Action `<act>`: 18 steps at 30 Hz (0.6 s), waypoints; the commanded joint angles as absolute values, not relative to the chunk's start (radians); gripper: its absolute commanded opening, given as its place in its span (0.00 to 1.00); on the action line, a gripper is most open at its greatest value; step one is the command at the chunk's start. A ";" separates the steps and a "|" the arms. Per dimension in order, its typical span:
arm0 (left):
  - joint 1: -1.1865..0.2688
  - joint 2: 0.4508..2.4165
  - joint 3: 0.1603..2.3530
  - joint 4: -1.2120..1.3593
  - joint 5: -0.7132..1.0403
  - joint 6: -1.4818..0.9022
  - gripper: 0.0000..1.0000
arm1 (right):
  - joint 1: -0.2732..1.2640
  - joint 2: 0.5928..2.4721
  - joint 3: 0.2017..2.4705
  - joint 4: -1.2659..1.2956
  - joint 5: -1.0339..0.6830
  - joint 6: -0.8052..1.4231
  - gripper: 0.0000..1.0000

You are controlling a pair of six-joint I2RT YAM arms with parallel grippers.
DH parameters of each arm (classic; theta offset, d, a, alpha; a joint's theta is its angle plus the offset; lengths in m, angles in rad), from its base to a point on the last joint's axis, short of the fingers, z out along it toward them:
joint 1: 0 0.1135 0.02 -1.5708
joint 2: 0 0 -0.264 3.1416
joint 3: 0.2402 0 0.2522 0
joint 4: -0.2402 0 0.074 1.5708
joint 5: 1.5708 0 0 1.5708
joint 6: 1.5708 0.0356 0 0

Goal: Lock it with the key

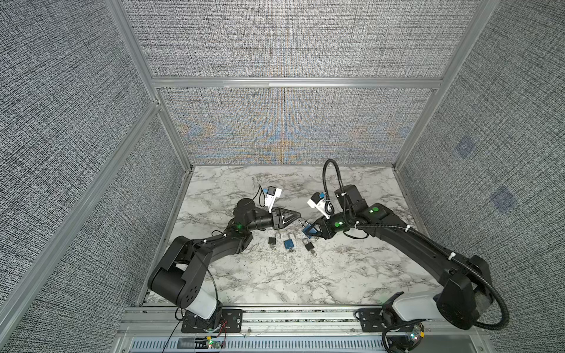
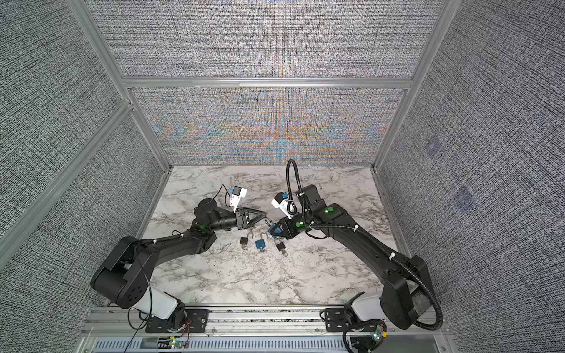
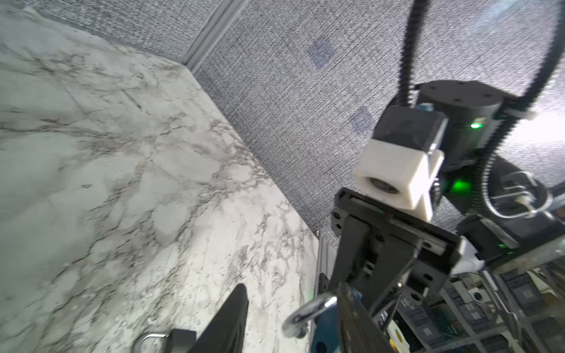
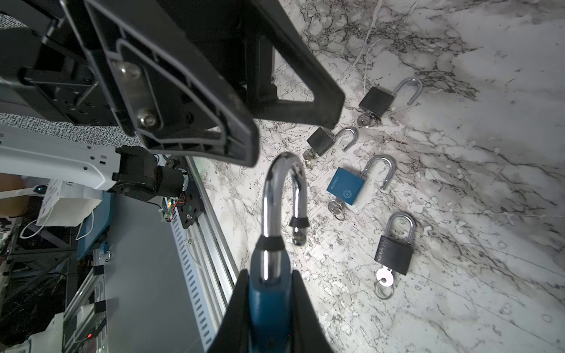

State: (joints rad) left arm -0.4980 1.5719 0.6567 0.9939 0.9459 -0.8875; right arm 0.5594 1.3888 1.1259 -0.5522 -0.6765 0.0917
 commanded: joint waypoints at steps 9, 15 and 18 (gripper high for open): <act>-0.518 1.597 0.645 1.187 1.041 -0.981 0.47 | 0.549 1.393 1.129 -0.530 -0.770 0.113 0.00; -0.520 1.564 0.659 1.029 1.029 -0.888 0.43 | 0.542 1.395 1.130 -0.522 -0.781 0.120 0.00; -0.520 1.542 0.661 0.957 1.015 -0.841 0.40 | 0.536 1.391 1.131 -0.518 -0.783 0.124 0.00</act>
